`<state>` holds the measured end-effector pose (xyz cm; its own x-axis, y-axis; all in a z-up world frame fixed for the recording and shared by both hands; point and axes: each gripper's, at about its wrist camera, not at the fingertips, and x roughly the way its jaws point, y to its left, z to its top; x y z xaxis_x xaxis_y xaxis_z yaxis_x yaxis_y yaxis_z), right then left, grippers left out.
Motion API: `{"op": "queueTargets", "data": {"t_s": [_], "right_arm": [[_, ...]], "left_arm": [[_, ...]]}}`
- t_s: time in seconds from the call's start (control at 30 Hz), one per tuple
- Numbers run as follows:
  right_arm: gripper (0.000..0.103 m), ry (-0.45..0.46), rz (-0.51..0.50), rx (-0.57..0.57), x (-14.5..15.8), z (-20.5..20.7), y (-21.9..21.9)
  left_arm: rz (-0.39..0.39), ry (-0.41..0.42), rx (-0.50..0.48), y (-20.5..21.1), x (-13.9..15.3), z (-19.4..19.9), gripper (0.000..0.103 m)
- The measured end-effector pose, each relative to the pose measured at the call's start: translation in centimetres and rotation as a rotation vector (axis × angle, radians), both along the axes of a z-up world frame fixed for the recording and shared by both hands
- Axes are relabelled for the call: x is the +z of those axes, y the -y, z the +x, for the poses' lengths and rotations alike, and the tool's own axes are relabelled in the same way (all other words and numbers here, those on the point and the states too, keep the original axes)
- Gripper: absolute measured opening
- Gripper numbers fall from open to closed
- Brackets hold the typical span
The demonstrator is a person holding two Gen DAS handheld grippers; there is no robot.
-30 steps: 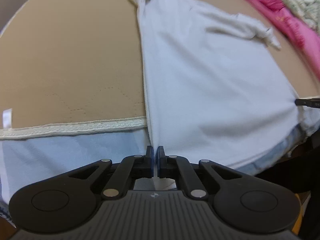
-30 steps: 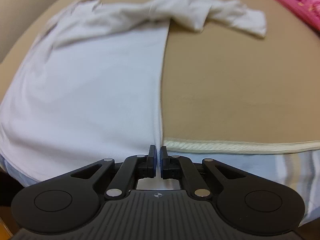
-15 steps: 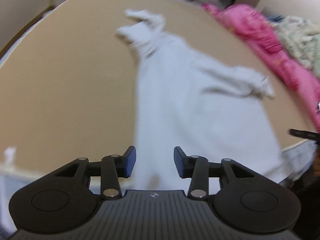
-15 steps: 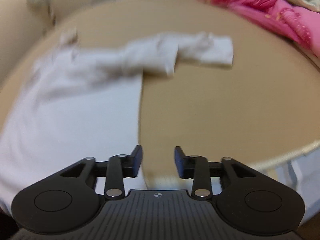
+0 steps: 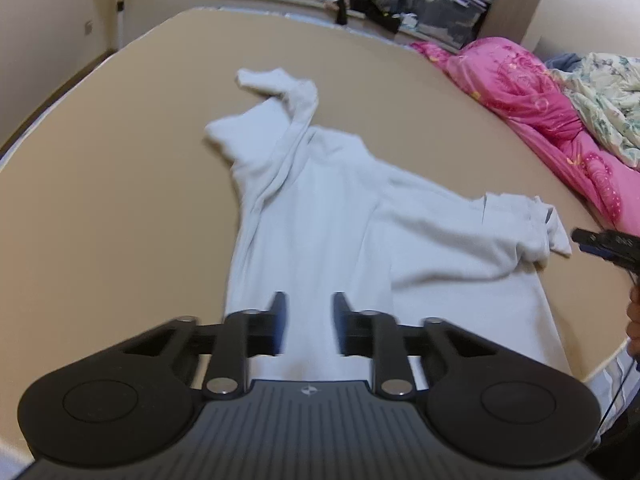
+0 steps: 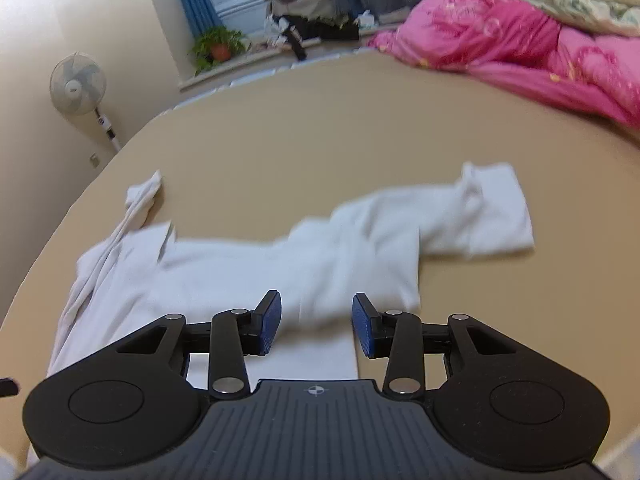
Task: Fold small clothes
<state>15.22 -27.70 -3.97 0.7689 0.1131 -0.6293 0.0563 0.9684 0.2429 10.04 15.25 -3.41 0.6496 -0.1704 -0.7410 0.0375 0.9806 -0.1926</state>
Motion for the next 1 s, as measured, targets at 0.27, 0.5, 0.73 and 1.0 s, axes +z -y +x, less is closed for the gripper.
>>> {"op": "queueTargets", "data": {"t_s": [0.27, 0.5, 0.73, 1.0], "right_arm": [[0.052, -0.069, -0.079, -0.020, -2.4, 7.5, 0.3], [0.052, -0.203, -0.082, 0.030, -5.3, 11.3, -0.1], [0.036, -0.232, -0.135, 0.083, -6.1, 12.6, -0.9], [0.013, -0.127, -0.108, 0.107, -3.9, 12.7, -0.4]], "left_arm": [[0.050, 0.019, -0.012, 2.6, 0.0, 10.7, 0.008], [0.121, 0.002, -0.034, 5.6, -1.3, 22.5, 0.012], [0.298, -0.098, -0.103, 6.8, -6.5, 31.1, 0.072], [0.202, -0.016, -0.227, 2.4, -6.3, 30.6, 0.014]]}}
